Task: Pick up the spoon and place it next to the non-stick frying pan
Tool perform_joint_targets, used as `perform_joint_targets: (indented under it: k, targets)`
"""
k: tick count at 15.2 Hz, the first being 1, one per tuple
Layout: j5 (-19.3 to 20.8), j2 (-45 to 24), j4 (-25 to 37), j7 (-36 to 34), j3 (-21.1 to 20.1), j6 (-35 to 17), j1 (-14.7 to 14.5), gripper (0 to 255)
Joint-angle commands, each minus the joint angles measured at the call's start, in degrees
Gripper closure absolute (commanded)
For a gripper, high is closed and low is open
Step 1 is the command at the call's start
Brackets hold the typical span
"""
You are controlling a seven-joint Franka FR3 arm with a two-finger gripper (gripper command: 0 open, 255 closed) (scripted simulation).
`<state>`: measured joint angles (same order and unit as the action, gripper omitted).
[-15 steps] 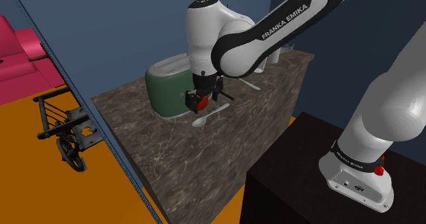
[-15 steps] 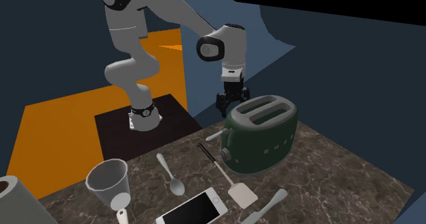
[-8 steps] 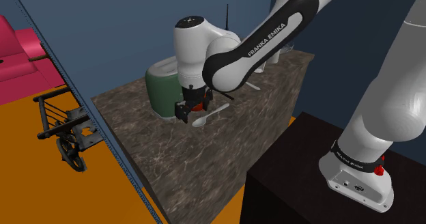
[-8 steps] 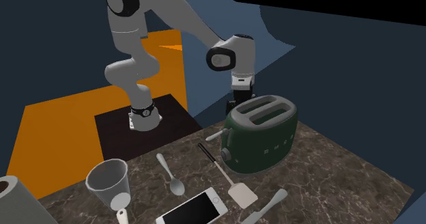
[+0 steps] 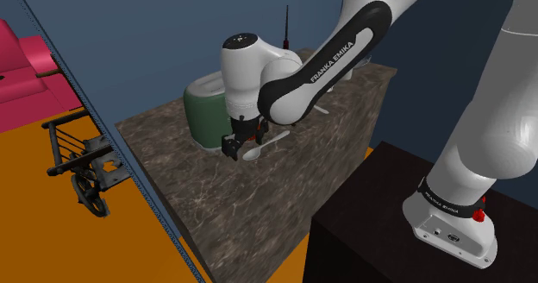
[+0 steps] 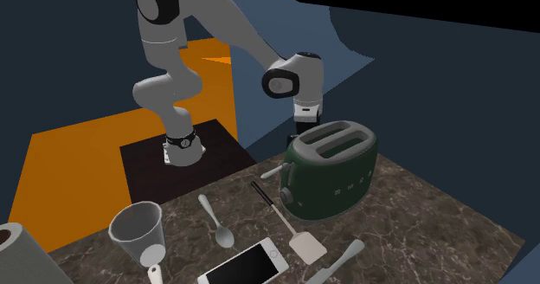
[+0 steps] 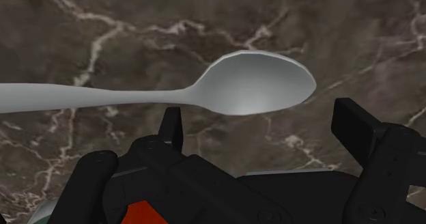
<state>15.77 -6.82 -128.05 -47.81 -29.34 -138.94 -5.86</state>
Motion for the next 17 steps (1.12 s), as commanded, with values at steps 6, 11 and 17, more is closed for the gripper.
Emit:
perform_joint_targets:
  k: [6, 11, 17]
  targets:
    - [0.0, 0.0, 0.0, 0.0, 0.0, 0.0, 0.0, 255]
    - [0.0, 0.0, 0.0, 0.0, 0.0, 0.0, 0.0, 255]
    - [-2.2, 2.2, 0.9, 1.8, -0.4, 2.6, 0.3, 255]
